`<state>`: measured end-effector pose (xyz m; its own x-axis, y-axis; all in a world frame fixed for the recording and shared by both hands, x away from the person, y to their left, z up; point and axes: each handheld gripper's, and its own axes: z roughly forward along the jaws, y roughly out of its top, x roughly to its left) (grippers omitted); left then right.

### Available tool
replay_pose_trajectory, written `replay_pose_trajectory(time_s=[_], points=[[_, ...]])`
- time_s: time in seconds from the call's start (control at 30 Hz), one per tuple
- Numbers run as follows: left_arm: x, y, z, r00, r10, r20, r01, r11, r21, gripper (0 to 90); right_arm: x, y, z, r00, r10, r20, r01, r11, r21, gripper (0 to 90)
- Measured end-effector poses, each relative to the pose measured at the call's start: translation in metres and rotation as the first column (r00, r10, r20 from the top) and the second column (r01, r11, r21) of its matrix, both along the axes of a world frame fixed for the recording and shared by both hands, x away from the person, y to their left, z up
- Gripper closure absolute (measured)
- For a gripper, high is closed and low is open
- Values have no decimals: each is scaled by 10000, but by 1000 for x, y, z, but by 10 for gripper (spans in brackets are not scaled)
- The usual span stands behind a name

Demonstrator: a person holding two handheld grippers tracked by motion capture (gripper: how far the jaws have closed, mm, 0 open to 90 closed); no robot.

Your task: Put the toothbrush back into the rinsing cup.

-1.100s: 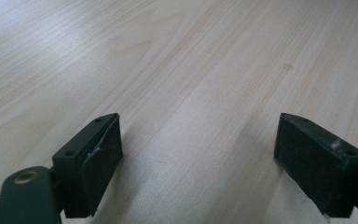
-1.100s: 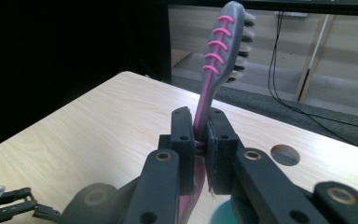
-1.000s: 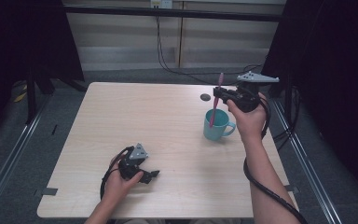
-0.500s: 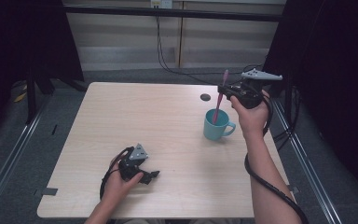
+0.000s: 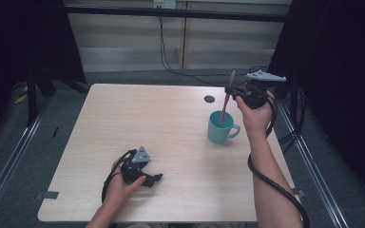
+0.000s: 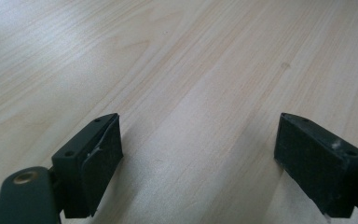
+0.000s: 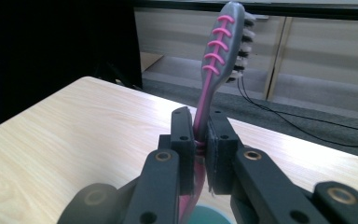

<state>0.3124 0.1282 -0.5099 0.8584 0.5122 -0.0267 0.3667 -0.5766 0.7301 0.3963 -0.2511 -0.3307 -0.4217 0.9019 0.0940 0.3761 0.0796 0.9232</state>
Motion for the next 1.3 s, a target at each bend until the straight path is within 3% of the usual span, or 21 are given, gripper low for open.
replay_pose_trajectory(time_s=[0.43,0.73,1.3], points=[[0,0,0,10000,-6,-17,6,10000,12,149,7,1,-39,9987,-331,-378,311,9981,-526,834],[0,0,0,10000,-7,-37,7,10000,1,149,5,0,-63,9975,-445,-542,419,9980,-483,831],[-1,0,0,10000,-43,-26,43,10000,21,150,-3,-8,-86,9940,-729,-820,701,9969,-362,817]])
